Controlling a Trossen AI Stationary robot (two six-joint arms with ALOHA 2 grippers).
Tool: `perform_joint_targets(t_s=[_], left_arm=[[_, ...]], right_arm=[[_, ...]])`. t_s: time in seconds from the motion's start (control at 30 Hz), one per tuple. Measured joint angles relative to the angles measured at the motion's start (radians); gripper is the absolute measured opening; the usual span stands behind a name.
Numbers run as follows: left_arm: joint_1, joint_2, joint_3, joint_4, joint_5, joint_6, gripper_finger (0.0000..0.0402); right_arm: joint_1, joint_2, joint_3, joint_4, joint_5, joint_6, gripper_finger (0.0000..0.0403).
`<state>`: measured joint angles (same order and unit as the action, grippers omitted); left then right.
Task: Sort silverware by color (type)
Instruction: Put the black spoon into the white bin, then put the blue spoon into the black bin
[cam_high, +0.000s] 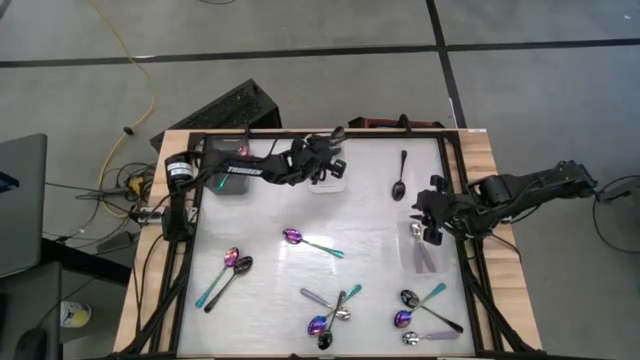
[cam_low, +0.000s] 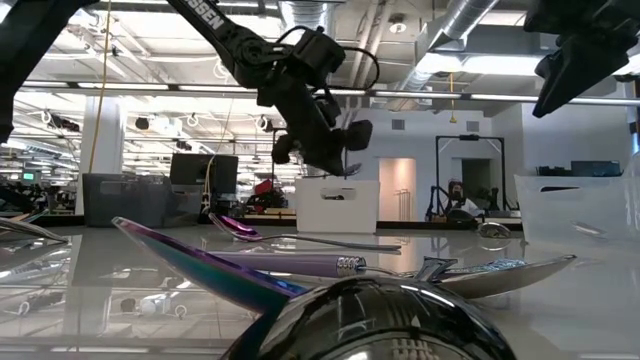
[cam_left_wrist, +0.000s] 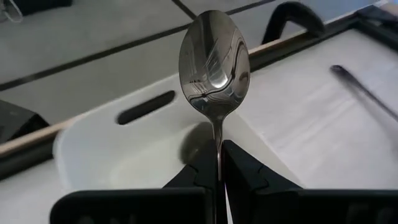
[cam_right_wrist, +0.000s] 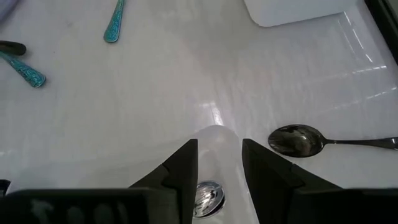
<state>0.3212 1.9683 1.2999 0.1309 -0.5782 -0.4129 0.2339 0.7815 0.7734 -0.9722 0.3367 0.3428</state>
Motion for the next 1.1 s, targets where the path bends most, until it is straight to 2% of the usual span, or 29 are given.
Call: perform_joint_targets(t_s=[0.23,0.37,0.73,0.9,1.1], left_arm=[[0.015,0.0,0.0,-0.047,-0.001,0.03,0.0],[0.023,0.0,0.0,-0.042,0.064,0.075,0.0006],[0.023,0.0,-0.001,-0.046,0.062,0.059,0.0083],[0.024,0.0,-0.001,-0.043,0.064,0.079,0.0106],[0.031,0.0,0.036,-0.072,0.188,0.078,0.0114]], right_arm=[[-0.001,0.0,0.0,0.0,0.0,0.0,0.0148],[-0.001,0.0,0.0,0.0,0.0,0.0,0.0148],[-0.001,0.0,0.0,-0.005,-0.001,0.004,0.0148],[-0.001,0.0,0.0,-0.01,-0.021,0.008,0.0148],[-0.001,0.0,0.0,-0.011,-0.024,0.016,0.0148]])
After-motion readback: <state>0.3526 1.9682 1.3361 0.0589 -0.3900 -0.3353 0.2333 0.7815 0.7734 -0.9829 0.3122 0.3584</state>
